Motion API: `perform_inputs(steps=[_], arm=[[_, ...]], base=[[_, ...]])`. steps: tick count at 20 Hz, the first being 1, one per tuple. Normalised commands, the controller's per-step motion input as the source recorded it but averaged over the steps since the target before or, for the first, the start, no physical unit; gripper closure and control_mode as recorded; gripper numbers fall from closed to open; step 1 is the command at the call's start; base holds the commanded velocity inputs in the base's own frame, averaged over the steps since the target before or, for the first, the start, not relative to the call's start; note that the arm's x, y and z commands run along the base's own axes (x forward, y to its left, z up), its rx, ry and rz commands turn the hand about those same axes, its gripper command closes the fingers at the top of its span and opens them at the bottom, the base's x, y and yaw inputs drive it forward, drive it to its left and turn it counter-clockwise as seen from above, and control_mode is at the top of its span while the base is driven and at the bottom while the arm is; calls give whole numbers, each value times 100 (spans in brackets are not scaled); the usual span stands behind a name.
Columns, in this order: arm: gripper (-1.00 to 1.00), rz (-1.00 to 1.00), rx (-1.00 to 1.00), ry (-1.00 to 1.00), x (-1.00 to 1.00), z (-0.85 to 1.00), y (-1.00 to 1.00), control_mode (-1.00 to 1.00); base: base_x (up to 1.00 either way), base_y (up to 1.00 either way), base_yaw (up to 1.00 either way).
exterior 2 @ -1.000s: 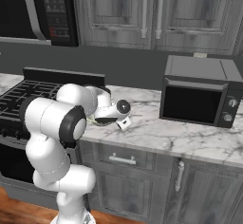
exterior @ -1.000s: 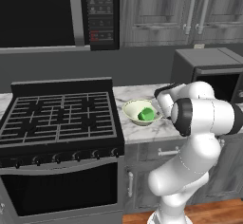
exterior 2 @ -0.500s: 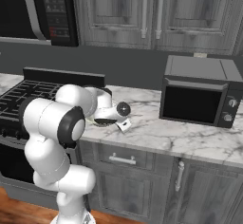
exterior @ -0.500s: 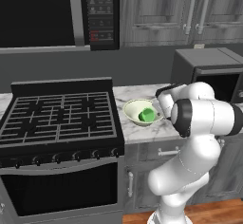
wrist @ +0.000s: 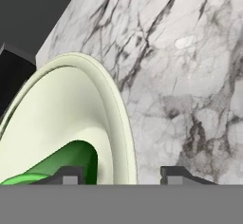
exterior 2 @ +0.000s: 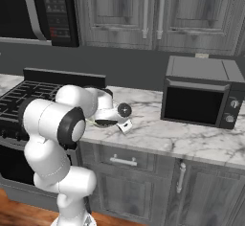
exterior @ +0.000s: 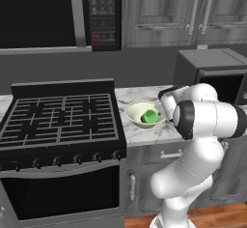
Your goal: Place the cup inside the bowl on the dining table and move the bowl to any counter.
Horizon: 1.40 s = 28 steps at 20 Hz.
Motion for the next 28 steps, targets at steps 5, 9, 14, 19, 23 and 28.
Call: perform_inputs(steps=[5,9,14,19,23,28], arm=[[-100,0,0,1,-17,12,0,-100],[-100,0,0,0,-56,43,-1,-100],[-100,0,0,0,-59,40,-2,-100],[-100,0,0,0,-33,48,0,-100],[-100,0,0,-1,-32,59,0,-100],[-100,0,0,-1,-51,49,0,-100]], base=[[0,0,0],[0,0,0],[0,0,0],[0,0,0],[0,0,0],[0,0,0]])
